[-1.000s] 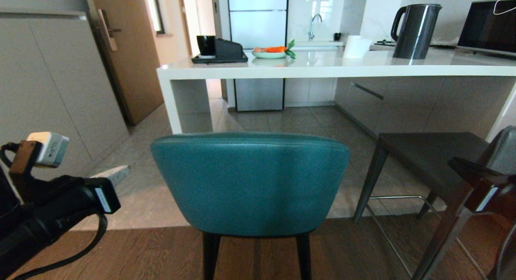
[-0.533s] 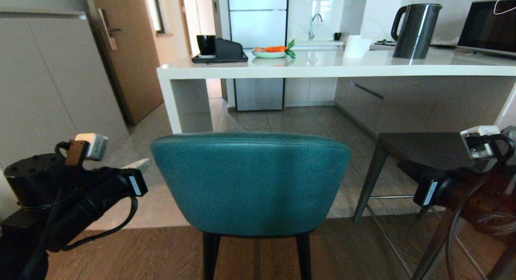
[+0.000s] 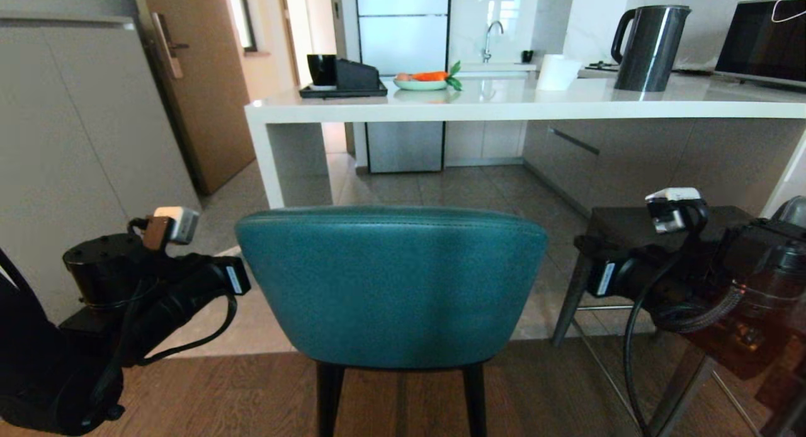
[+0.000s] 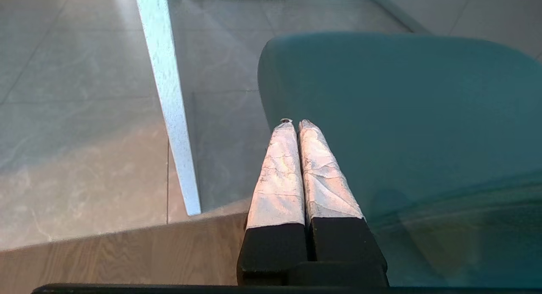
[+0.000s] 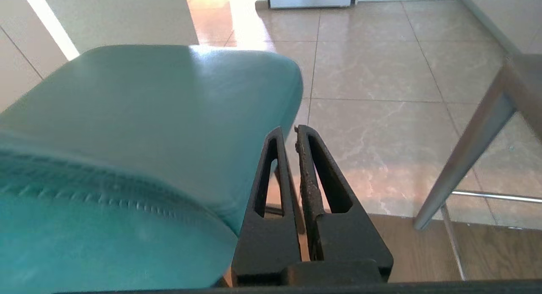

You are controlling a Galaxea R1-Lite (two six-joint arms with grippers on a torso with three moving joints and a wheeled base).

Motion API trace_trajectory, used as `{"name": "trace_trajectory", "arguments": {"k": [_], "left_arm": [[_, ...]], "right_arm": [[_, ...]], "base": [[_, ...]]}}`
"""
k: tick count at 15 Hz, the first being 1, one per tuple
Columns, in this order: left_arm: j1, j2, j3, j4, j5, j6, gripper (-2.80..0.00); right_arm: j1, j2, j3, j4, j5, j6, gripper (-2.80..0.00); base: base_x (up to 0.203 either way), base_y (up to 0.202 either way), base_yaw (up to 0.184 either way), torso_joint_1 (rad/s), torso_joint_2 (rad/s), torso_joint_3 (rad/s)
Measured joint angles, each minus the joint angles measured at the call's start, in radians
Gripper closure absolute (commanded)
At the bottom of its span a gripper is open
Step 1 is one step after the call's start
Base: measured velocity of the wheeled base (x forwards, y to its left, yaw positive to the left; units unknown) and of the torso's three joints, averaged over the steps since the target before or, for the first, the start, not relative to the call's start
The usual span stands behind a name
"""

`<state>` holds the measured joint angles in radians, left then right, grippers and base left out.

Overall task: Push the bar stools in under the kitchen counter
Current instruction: Push the blue chair back under the dining table

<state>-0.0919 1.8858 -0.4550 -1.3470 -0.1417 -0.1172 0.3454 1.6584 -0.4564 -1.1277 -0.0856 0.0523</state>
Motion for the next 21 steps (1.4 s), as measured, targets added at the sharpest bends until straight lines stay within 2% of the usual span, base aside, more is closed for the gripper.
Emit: {"name": "trace_trajectory", "arguments": {"k": [4,8,14,21], "left_arm": [[0.009,0.048,-0.007,-0.001,-0.002,-0.002,0.0],[0.01,0.063,-0.001,-0.001,-0.035,-0.002,0.0],[-0.024,0.069,0.034,-0.002,-0.036,0.009,0.0],[-0.076,0.056,0.049,-0.001,-0.022,0.008,0.0]], "right_arm": [[0.071,0.09,-0.069,-0.007,-0.054,0.004,0.0],[0.131,0.135,-0.101,-0.009,-0.082,0.011,0.0],[0.15,0.201,-0.09,-0.123,-0.099,0.006,0.0],[0.161,0.222,-0.092,-0.135,-0.127,0.005,0.0]], "base": [[0.0,0.0,0.0,0.0,0.0,0.0],[0.0,0.0,0.0,0.0,0.0,0.0],[0.0,0.0,0.0,0.0,0.0,0.0],[0.0,0.0,0.0,0.0,0.0,0.0]]}}
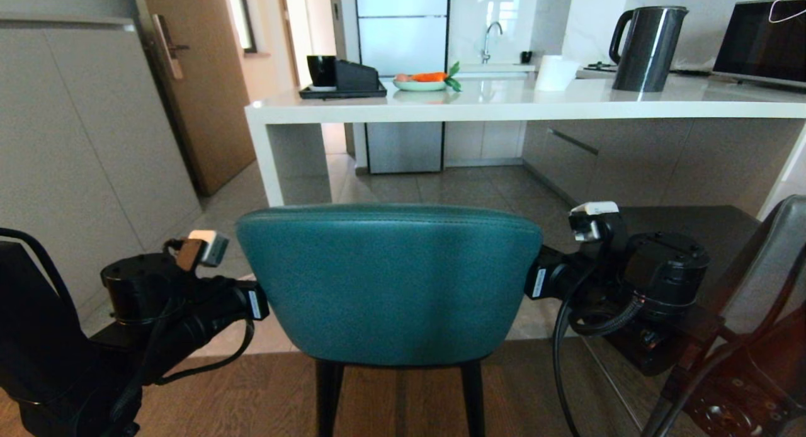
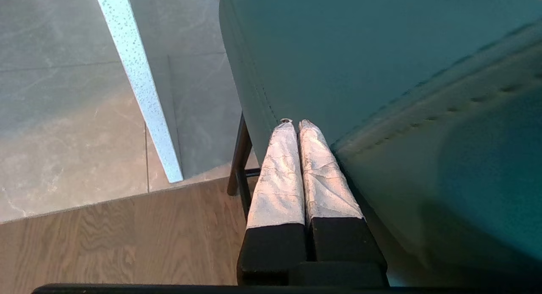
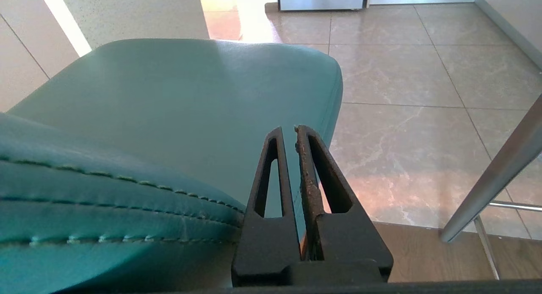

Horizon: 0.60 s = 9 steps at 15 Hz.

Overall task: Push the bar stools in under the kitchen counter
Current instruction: Push the blue chair back under the dining table

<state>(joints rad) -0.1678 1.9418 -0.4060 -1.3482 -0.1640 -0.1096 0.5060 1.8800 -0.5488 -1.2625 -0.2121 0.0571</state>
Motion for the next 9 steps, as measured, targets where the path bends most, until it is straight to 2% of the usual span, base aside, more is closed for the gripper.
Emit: {"name": "trace_trajectory", "arguments": {"k": [2,5,9], "left_arm": [[-0.005,-0.005,0.005,-0.044,-0.003,0.0,0.0],[-0.006,0.025,0.015,-0.173,-0.007,0.011,0.0],[0.0,0.054,0.028,-0.179,-0.006,0.019,0.0]], "right_arm": [[0.001,0.001,-0.007,0.001,-0.001,-0.002,0.0],[0.002,0.003,-0.011,0.001,-0.002,0.0,0.0],[0.003,0.003,-0.011,-0.001,-0.001,0.0,0.0]], "base": [[0.0,0.0,0.0,0.0,0.0,0.0],[0.0,0.0,0.0,0.0,0.0,0.0],[0.0,0.0,0.0,0.0,0.0,0.0]]}}
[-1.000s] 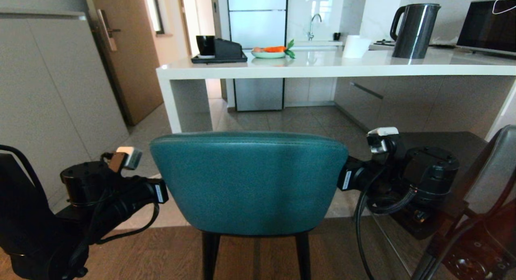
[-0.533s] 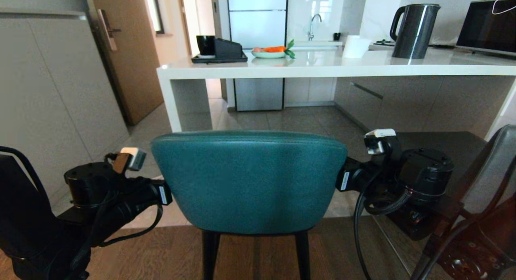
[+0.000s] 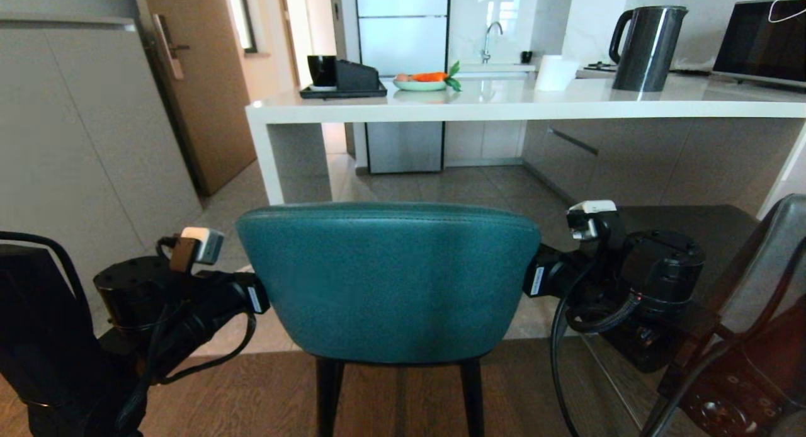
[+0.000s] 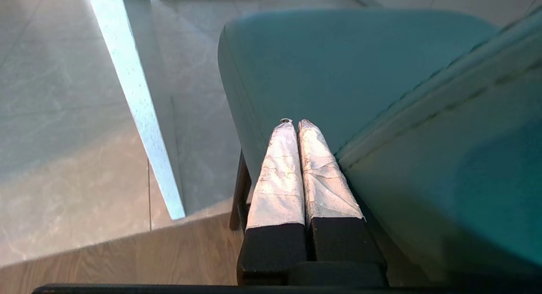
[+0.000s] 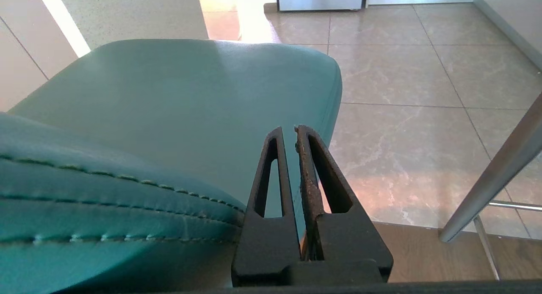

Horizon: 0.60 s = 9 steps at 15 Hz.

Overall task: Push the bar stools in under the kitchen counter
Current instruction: Push the blue chair back under the dining table

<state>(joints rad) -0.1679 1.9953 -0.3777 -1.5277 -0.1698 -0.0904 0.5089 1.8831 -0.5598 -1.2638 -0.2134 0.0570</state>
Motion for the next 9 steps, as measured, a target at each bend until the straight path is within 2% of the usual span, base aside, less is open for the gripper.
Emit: {"name": "trace_trajectory", "arguments": {"k": [3,4,5,9], "left_arm": [[0.001,0.011,0.003,0.003,0.0,0.007,0.0],[0.001,0.018,0.007,0.005,0.001,0.022,0.0],[0.003,0.026,0.012,0.006,0.001,0.045,0.0],[0.002,0.036,0.016,0.006,0.001,0.054,0.0]], "right_arm": [[0.001,0.001,0.001,0.0,0.001,-0.001,0.0],[0.001,0.001,0.004,0.001,0.002,-0.001,0.0],[0.001,0.001,0.005,0.003,0.004,-0.003,0.0],[0.0,0.002,-0.001,-0.004,0.001,-0.002,0.0]], "base": [[0.0,0.0,0.0,0.0,0.0,0.0],[0.112,0.0,-0.004,-0.011,0.0,0.017],[0.171,0.0,-0.001,-0.003,0.0,0.012],[0.187,0.0,0.003,0.004,0.0,0.004]]}}
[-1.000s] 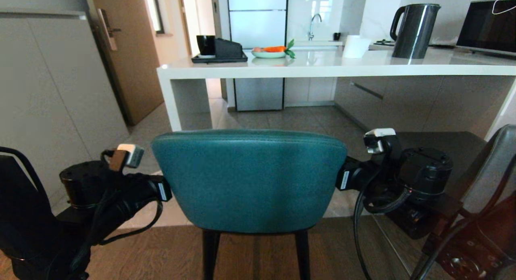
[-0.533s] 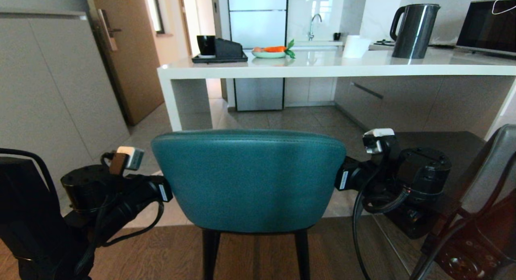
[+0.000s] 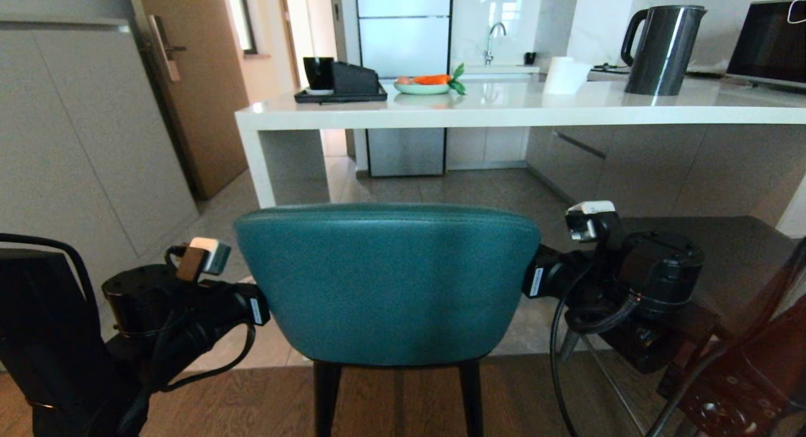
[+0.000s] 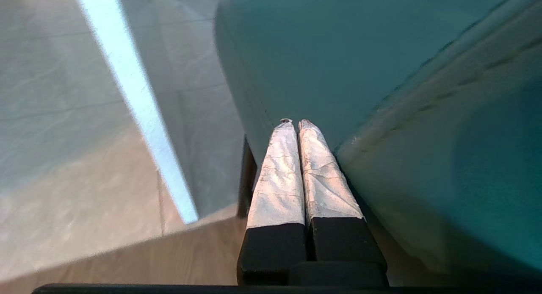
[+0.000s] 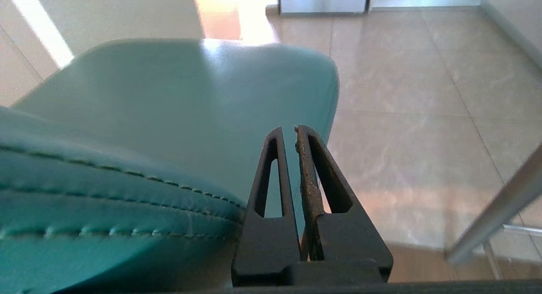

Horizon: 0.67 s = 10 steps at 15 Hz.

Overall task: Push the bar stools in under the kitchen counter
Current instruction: Push the blue chair back under the dining table

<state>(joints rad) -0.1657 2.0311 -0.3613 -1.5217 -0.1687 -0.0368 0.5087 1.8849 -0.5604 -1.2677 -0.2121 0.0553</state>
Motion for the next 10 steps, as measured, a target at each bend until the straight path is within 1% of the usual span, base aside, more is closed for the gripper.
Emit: {"name": "trace_trajectory", "arguments": {"k": [2,10], "left_arm": [[-0.002,0.0,-0.001,0.0,-0.003,0.001,0.0],[-0.002,0.001,0.001,0.004,-0.001,0.008,0.0]], "right_arm": [[0.0,-0.001,0.0,-0.004,-0.003,0.002,0.0],[0.0,0.001,-0.001,0.006,0.003,-0.001,0.0]], "base": [[0.139,0.0,0.004,0.004,0.0,0.002],[0.0,0.0,0.0,0.0,0.0,0.0]]}}
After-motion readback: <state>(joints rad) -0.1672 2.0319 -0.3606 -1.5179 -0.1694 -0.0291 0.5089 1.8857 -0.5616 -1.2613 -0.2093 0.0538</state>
